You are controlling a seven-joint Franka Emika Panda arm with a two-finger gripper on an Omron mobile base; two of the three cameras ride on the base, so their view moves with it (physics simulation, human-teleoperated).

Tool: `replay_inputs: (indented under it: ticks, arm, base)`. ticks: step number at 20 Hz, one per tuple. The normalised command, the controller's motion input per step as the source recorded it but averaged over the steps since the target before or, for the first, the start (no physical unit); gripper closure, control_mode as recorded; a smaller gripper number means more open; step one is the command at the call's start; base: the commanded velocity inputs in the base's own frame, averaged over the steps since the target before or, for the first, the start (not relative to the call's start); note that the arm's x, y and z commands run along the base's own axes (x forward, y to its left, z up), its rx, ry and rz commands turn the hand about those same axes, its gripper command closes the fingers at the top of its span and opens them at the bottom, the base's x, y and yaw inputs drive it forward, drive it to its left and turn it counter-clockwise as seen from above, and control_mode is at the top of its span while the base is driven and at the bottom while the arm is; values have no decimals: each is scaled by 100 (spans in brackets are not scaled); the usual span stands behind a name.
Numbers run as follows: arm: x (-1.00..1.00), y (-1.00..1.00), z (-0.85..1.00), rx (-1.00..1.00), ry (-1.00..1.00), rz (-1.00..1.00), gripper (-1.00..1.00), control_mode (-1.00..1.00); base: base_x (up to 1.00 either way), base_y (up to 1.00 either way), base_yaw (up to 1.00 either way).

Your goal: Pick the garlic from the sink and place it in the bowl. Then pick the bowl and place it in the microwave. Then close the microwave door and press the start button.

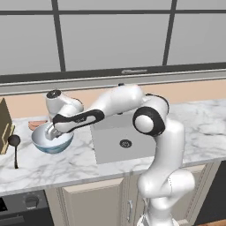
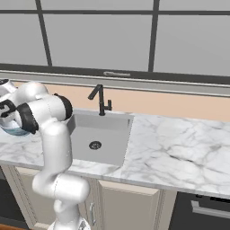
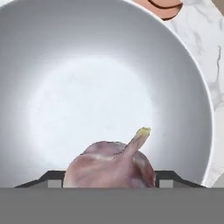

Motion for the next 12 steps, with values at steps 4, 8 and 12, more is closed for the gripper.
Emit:
replay_inputs:
  ticks: [4,8,12]
  arm:
    - [53,21,-36,0,0,-7,100,-100]
    - [29,27,-28,0,0,-4,-100,-100]
    - [14,3,-1,0,0,-5,-100,-100]
  base:
    - [0,0,0]
    - [0,0,0]
    - [0,0,0]
